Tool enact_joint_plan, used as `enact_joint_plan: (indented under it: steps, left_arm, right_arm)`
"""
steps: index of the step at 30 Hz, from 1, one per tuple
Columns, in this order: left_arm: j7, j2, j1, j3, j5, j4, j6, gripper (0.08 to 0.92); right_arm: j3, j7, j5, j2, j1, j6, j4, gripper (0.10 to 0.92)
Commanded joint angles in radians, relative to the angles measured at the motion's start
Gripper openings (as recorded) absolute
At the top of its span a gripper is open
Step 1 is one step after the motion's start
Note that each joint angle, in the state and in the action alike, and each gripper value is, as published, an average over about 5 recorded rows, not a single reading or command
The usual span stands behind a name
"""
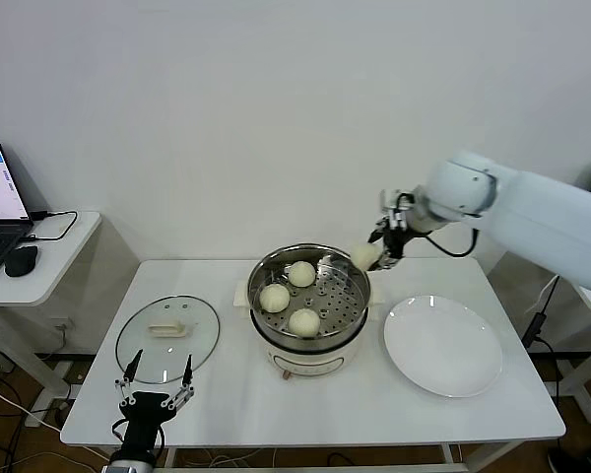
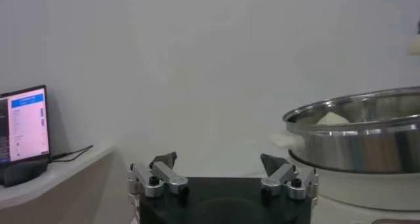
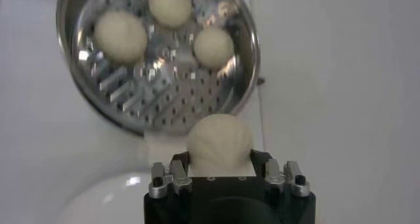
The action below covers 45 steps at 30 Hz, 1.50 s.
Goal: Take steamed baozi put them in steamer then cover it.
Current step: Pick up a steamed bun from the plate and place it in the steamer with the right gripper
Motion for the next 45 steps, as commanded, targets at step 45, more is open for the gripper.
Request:
enact_joint_plan:
  steps: [45]
  left_arm:
    - [-0.018, 0.007, -0.007, -0.002, -0.025, -0.011, 0.017, 0.823]
  right_arm:
    - [0.314, 0.324, 0.047, -0.083, -0.3, -0.061, 0.158, 0.822]
